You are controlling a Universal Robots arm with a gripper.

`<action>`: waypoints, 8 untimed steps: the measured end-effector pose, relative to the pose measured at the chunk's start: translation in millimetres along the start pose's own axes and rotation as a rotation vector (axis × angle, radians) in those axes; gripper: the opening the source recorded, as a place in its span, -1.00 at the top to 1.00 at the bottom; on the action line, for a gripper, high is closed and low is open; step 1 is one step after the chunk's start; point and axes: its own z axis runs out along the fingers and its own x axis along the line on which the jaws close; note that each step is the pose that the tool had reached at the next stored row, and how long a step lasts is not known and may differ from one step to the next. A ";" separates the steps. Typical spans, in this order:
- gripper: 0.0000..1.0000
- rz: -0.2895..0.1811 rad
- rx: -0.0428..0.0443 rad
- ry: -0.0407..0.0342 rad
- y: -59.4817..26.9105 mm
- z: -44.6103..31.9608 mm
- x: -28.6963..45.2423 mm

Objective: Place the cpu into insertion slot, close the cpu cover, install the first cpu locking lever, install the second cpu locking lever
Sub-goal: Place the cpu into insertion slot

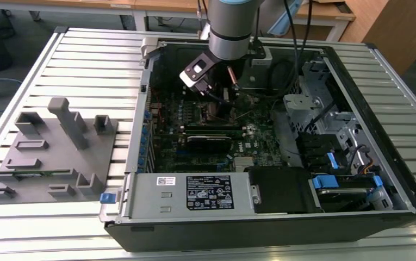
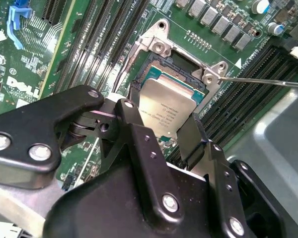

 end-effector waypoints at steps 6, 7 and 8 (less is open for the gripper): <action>-0.08 0.000 0.0001 -0.0002 -0.1 3.6 -0.1; -0.08 0.000 0.0001 -0.0002 -0.1 3.6 -0.1; -0.08 0.000 0.0001 -0.0002 -0.1 3.7 -0.1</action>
